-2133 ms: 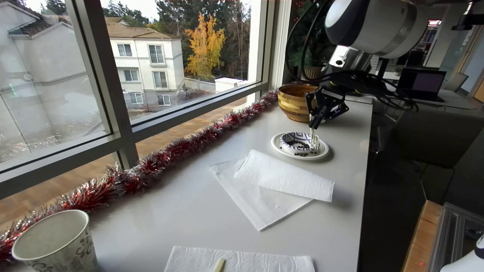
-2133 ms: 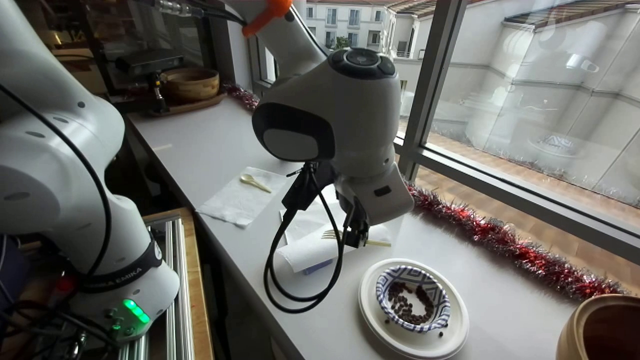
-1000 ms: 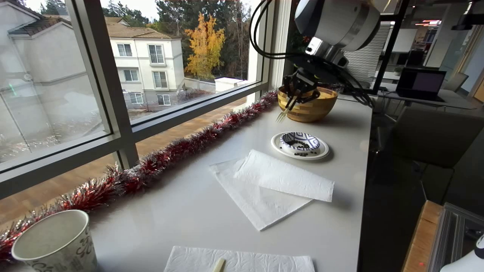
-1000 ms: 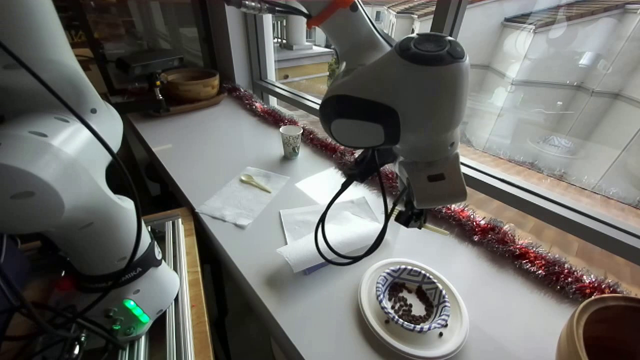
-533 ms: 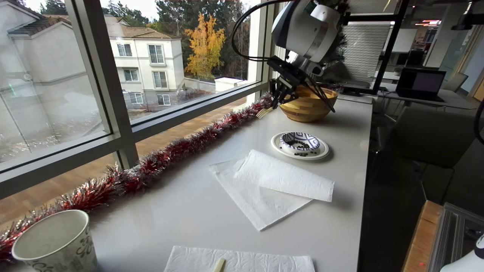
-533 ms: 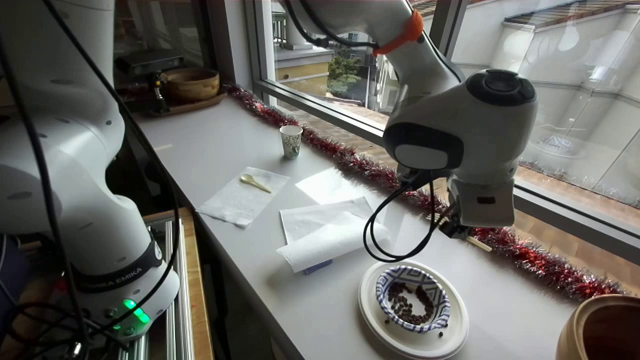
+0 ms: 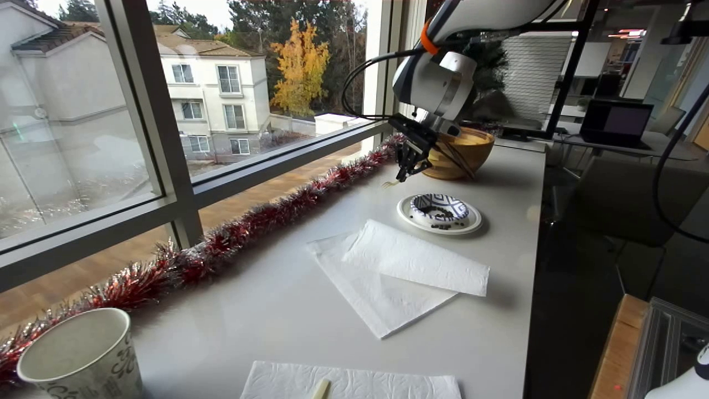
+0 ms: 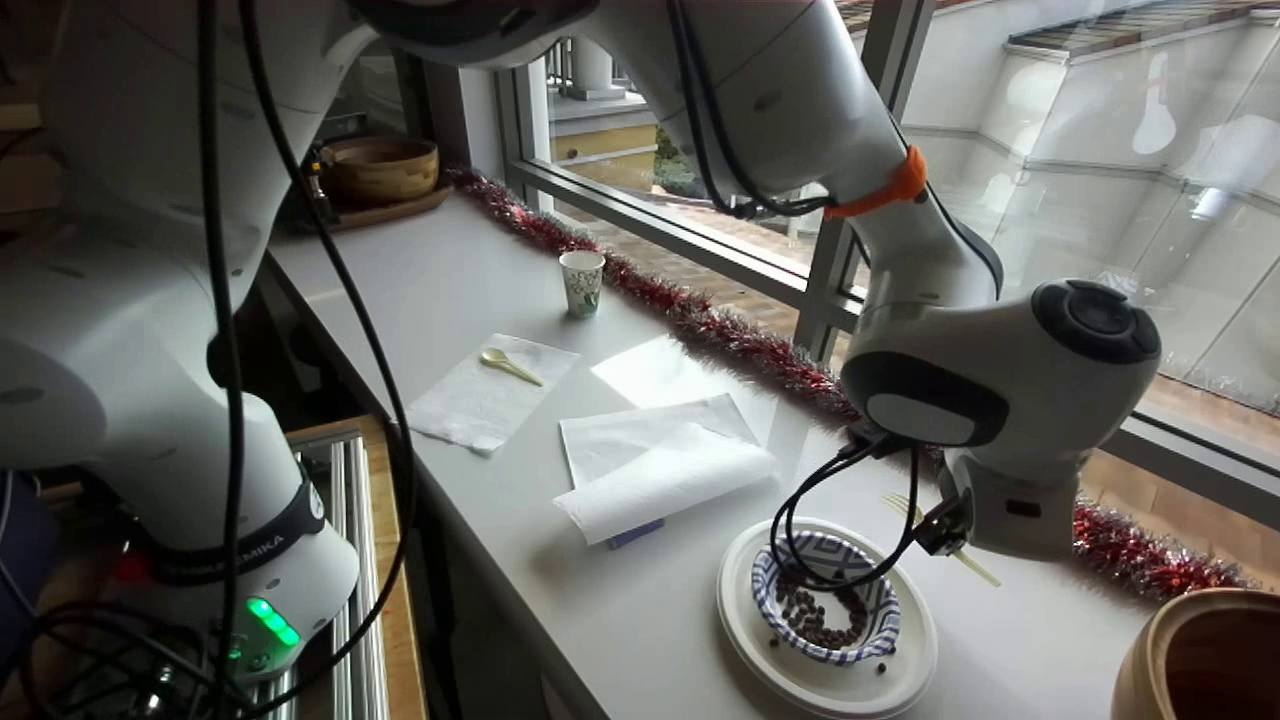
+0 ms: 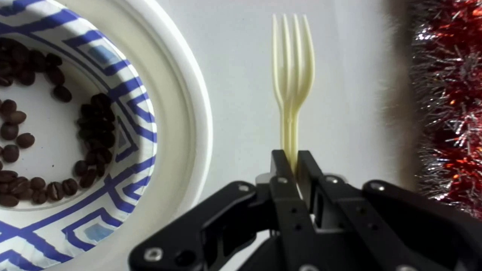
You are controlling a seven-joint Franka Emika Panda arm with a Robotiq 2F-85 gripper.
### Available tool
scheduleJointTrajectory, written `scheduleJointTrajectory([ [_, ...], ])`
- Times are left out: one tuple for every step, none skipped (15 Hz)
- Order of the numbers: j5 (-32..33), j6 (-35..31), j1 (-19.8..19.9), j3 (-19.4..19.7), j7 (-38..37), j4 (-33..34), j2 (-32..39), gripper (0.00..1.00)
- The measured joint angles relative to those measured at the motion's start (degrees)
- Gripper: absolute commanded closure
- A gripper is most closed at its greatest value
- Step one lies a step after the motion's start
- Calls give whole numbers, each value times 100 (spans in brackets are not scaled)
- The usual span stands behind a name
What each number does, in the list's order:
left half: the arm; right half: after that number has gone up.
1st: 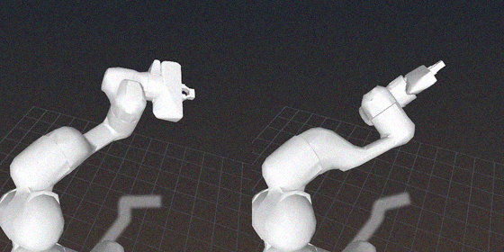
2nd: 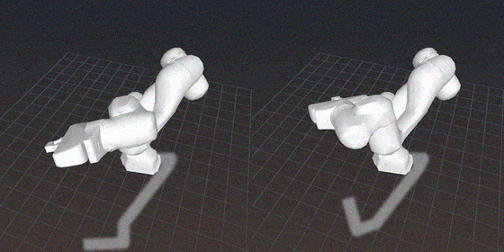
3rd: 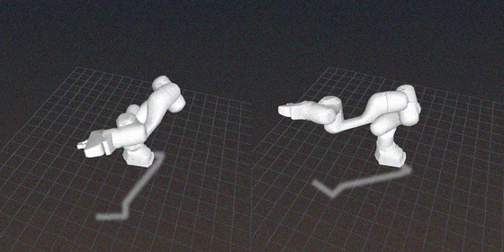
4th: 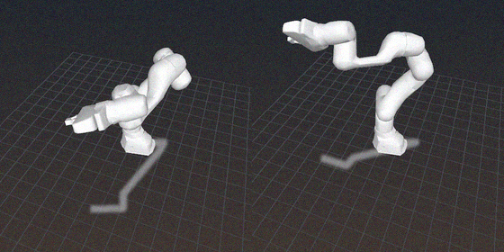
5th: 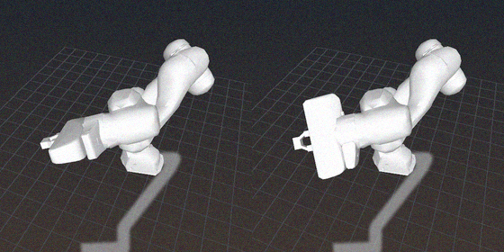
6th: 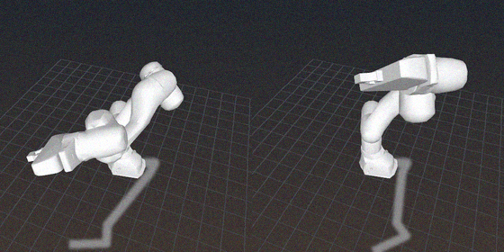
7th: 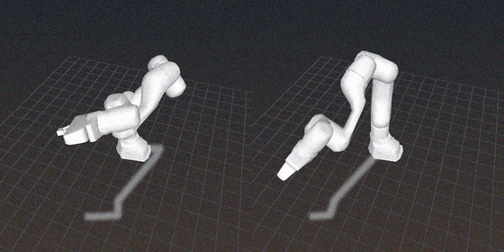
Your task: Move the fork backwards
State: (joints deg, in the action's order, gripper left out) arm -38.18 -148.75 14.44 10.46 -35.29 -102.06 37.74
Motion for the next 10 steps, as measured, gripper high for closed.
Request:
scheduleJointTrajectory([
  [1,55,19,2,-54,150,162,97],
  [1,77,31,2,-99,288,312,97],
  [1,77,37,2,-145,408,443,97],
  [1,80,38,2,-187,515,552,97],
  [5,83,38,2,-229,610,647,97],
  [14,86,38,3,-272,693,731,97],
  [33,105,36,9,-315,766,795,64],
  [53,135,36,19,-352,826,846,63],
  [84,199,35,31,-380,872,872,56],
  [125,271,34,44,-395,905,876,50],
])
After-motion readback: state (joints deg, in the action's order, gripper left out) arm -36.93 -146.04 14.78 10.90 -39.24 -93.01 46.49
